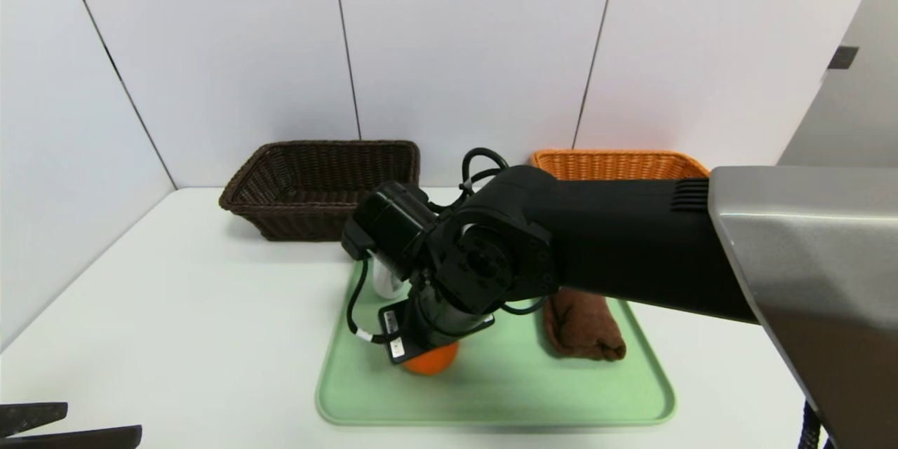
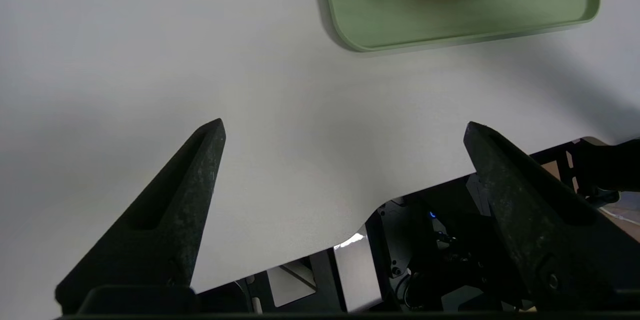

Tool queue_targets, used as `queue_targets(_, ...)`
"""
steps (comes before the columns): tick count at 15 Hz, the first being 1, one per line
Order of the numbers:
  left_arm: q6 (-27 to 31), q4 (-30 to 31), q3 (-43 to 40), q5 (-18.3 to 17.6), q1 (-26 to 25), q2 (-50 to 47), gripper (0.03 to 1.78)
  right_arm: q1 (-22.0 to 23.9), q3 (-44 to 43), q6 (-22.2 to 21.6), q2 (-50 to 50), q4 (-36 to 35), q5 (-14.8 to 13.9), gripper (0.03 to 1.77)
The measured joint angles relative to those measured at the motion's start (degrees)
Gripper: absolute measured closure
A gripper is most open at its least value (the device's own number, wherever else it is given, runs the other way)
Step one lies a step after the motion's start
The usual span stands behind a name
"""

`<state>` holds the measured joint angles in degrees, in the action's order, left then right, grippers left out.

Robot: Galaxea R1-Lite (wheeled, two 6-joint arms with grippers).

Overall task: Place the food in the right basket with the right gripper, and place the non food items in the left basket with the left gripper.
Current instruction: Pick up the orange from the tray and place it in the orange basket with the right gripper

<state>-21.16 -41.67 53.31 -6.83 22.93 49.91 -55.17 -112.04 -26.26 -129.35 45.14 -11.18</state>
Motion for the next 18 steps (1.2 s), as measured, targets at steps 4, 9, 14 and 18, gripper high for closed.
queue_targets(4,0.02,-0.2,0.07,0.0,0.0,-0.4,0.12,0.0,0.05,-0.02,0.11,0.09,0.07,0.63)
queue_targets(9,-0.28,-0.3,0.05,0.49,-0.04,-1.05,0.12,-0.11,0.05,-0.48,5.33,0.11,0.11,0.64)
queue_targets(14,-0.26,0.83,0.35,0.13,-0.09,0.39,0.12,2.91,0.02,0.07,16.76,-4.96,0.02,0.64)
queue_targets(18,-0.26,3.44,0.44,0.11,0.0,2.55,0.12,13.34,0.11,0.29,23.7,-10.2,0.44,0.64)
